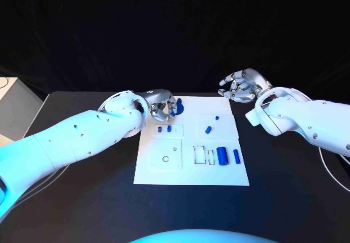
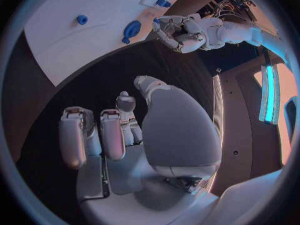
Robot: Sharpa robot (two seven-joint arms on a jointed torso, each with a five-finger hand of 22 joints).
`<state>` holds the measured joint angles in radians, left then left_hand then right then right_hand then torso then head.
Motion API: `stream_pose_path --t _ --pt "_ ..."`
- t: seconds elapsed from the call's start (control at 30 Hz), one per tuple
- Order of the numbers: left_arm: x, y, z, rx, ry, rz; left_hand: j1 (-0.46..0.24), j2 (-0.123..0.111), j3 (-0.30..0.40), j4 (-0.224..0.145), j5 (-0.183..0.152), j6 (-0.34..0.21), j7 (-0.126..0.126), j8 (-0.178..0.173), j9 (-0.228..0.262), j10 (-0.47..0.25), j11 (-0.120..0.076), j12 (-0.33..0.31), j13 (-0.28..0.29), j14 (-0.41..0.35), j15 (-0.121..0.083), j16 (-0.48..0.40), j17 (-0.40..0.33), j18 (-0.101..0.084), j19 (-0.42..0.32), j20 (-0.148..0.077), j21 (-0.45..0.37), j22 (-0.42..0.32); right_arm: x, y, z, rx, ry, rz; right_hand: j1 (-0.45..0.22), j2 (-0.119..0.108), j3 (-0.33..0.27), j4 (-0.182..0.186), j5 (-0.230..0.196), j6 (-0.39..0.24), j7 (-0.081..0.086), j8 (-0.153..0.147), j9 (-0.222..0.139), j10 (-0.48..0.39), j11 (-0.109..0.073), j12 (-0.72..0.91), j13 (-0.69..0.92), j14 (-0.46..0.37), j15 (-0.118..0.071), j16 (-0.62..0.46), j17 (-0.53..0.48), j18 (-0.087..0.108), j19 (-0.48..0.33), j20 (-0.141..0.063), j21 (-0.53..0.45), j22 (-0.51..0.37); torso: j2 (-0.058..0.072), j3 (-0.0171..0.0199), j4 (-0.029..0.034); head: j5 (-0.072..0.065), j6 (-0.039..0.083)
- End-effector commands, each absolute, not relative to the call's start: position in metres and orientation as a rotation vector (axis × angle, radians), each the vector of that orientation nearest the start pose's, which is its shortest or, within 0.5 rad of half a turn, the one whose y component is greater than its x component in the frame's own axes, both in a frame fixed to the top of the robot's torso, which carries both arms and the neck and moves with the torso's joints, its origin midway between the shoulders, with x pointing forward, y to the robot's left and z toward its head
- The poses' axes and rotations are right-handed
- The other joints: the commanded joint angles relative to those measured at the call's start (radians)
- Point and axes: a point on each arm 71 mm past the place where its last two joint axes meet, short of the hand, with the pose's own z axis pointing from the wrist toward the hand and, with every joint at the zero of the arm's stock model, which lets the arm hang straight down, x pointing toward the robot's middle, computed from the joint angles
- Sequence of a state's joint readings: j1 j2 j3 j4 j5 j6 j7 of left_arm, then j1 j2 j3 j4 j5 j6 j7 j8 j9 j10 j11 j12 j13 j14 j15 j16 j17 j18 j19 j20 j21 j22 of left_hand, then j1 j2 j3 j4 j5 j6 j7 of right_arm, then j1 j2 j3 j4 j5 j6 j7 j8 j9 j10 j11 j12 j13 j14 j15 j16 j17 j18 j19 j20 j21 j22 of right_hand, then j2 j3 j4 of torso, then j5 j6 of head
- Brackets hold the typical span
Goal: Assemble the parts on the task board
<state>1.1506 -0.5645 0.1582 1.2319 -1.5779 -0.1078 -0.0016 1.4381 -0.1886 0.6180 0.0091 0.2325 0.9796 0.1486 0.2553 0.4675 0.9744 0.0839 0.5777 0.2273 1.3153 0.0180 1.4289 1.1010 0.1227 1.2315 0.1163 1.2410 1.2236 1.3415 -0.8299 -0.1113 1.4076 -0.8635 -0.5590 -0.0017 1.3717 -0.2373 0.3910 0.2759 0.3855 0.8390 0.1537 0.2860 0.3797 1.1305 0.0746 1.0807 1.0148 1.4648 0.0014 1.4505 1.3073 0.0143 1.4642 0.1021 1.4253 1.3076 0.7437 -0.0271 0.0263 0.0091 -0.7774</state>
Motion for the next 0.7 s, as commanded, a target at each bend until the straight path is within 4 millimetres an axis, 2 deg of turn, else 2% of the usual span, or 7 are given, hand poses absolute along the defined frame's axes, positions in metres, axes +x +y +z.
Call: stream_pose_path --t 0.03,0.1,0.2,0.27,0.4,0.57,0.7 --pt "0.538 0.139 -0.167 0.266 1.709 -0.717 -0.012 0.002 -0.004 -0.001 0.001 0.008 0.0 -0.007 0.001 0.008 0.0 -0.007 -0.002 0.003 0.001 0.004 -0.003 -0.014 0.003 0.001 0.002 0.0 0.527 -0.245 -0.137 0.419 1.463 0.797 -0.006 -0.005 0.005 0.002 0.004 0.003 0.006 0.004 0.001 0.002 -0.003 -0.006 -0.001 0.053 -0.008 -0.002 0.064 0.019 0.05 -0.007 -0.004 0.174 -0.003 0.0001 0.0021 0.0 0.003" --pt "0.537 0.143 -0.166 0.263 1.714 -0.714 -0.012 0.002 -0.004 -0.001 0.001 0.008 0.0 -0.007 0.001 0.008 0.0 -0.007 -0.002 0.003 0.001 0.004 -0.003 -0.014 0.003 0.001 0.002 0.0 0.527 -0.245 -0.137 0.42 1.463 0.796 -0.006 -0.005 0.005 0.002 0.004 0.003 0.006 0.004 0.001 0.002 -0.003 -0.006 -0.001 0.053 -0.008 -0.002 0.064 0.019 0.05 -0.007 -0.004 0.174 -0.004 -0.0007 0.0034 -0.002 0.003" --pt "0.537 0.148 -0.165 0.255 1.716 -0.712 -0.012 0.002 -0.004 -0.001 0.001 0.008 0.0 -0.007 0.001 0.008 0.0 -0.007 -0.002 0.003 0.001 0.004 -0.003 -0.014 0.003 0.001 0.002 0.0 0.527 -0.245 -0.137 0.42 1.463 0.796 -0.006 -0.005 0.005 0.002 0.004 0.003 0.006 0.004 0.001 0.002 -0.003 -0.006 -0.001 0.053 -0.008 -0.002 0.064 0.019 0.05 -0.007 -0.004 0.174 -0.002 -0.0021 0.0019 0.0 0.004" --pt "0.536 0.152 -0.164 0.25 1.715 -0.709 -0.012 0.002 -0.004 -0.001 0.001 0.008 0.0 -0.007 0.001 0.008 0.0 -0.007 -0.002 0.003 0.001 0.004 -0.003 -0.014 0.003 0.001 0.002 0.0 0.527 -0.246 -0.137 0.42 1.464 0.796 -0.006 -0.005 0.005 0.002 0.004 0.003 0.006 0.004 0.001 0.002 -0.003 -0.006 -0.001 0.053 -0.008 -0.002 0.064 0.019 0.05 -0.007 -0.004 0.174 -0.001 -0.0013 0.0004 0.001 0.005" --pt "0.537 0.158 -0.163 0.24 1.715 -0.704 -0.013 0.002 -0.003 0.0 0.001 0.008 0.0 -0.008 0.001 0.01 0.0 -0.011 -0.003 0.003 0.001 0.004 -0.003 -0.014 0.002 0.001 0.002 0.0 0.527 -0.246 -0.137 0.422 1.464 0.795 -0.006 -0.005 0.005 0.002 0.004 0.003 0.006 0.004 0.001 0.002 -0.003 -0.006 -0.001 0.053 -0.008 -0.002 0.064 0.019 0.05 -0.007 -0.004 0.174 0.0 -0.0015 0.0006 0.001 0.005" --pt "0.538 0.161 -0.164 0.23 1.722 -0.703 -0.013 0.002 -0.003 0.0 0.001 0.008 0.0 -0.008 0.001 0.01 0.0 -0.012 -0.003 0.003 0.001 0.004 -0.004 -0.014 0.002 0.001 0.002 0.0 0.526 -0.246 -0.138 0.422 1.465 0.795 -0.006 -0.005 0.005 0.002 0.004 0.003 0.006 0.004 0.001 0.002 -0.003 -0.006 -0.001 0.053 -0.008 -0.002 0.064 0.019 0.05 -0.007 -0.004 0.174 -0.001 -0.0001 0.0017 0.003 0.004" --pt "0.539 0.16 -0.166 0.228 1.726 -0.706 -0.014 0.002 -0.003 0.0 0.001 0.009 0.0 -0.008 0.001 0.01 0.0 -0.012 -0.003 0.003 0.001 0.004 -0.003 -0.014 0.002 0.001 0.001 -0.001 0.526 -0.245 -0.138 0.421 1.466 0.797 -0.006 -0.005 0.005 0.002 0.004 0.003 0.006 0.004 0.001 0.002 -0.003 -0.006 -0.001 0.053 -0.008 -0.002 0.064 0.019 0.05 -0.007 -0.004 0.174 0.0 -0.001 0.0001 0.005 0.004"
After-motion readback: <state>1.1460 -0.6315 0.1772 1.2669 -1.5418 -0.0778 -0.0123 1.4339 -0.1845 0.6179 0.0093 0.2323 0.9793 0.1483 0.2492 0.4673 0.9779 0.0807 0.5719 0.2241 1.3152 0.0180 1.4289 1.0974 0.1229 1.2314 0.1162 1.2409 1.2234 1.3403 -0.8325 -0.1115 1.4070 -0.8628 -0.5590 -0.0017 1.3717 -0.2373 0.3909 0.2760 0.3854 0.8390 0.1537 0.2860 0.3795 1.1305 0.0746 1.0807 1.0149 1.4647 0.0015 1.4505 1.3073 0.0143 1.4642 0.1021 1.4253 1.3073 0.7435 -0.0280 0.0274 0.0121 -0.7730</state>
